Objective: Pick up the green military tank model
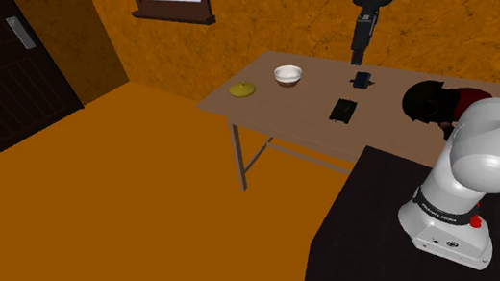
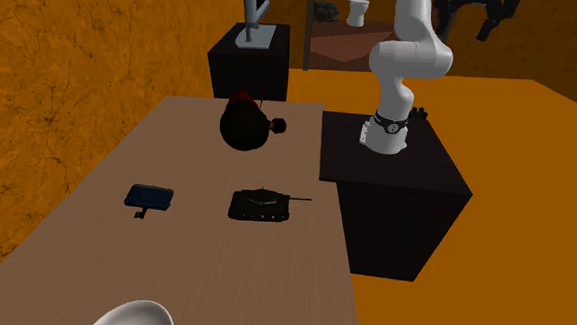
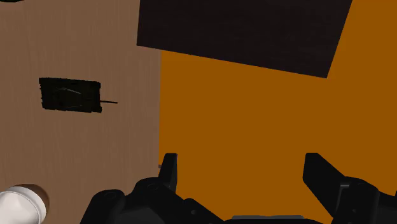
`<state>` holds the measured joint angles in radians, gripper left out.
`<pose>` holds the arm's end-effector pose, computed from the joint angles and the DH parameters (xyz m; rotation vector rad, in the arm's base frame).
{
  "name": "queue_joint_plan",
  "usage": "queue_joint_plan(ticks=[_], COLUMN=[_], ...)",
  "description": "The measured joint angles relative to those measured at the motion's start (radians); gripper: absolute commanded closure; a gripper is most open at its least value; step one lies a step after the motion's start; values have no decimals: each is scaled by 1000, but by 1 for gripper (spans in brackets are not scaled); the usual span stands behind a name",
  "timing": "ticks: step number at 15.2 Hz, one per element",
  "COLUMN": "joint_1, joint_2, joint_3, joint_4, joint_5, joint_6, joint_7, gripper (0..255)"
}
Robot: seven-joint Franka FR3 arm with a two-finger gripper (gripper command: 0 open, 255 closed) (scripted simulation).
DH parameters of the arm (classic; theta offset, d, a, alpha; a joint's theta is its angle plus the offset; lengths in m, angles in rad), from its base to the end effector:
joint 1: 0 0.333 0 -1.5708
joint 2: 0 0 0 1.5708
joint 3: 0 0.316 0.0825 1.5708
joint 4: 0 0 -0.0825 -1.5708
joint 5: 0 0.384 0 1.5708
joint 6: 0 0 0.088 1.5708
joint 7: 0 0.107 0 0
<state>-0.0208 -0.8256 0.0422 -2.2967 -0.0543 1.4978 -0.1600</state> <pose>0.2885 0.0051 0.6237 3.0444 0.2495 0.0302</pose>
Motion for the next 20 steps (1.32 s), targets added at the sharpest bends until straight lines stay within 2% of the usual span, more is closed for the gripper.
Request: queue_joint_plan(ticks=[4,10,15,20], joint_1=[-15,-60,-100,-129], joint_2=[1,39,100,226], joint_3=[-35,-139,-231,-333], joint_4=[-44,-154,-215,-227], joint_5=[-21,-80,-125,-155], joint_6=[53,224,369,530], joint_7=[-23,-87,-142,-204], gripper=[0,0,0,0])
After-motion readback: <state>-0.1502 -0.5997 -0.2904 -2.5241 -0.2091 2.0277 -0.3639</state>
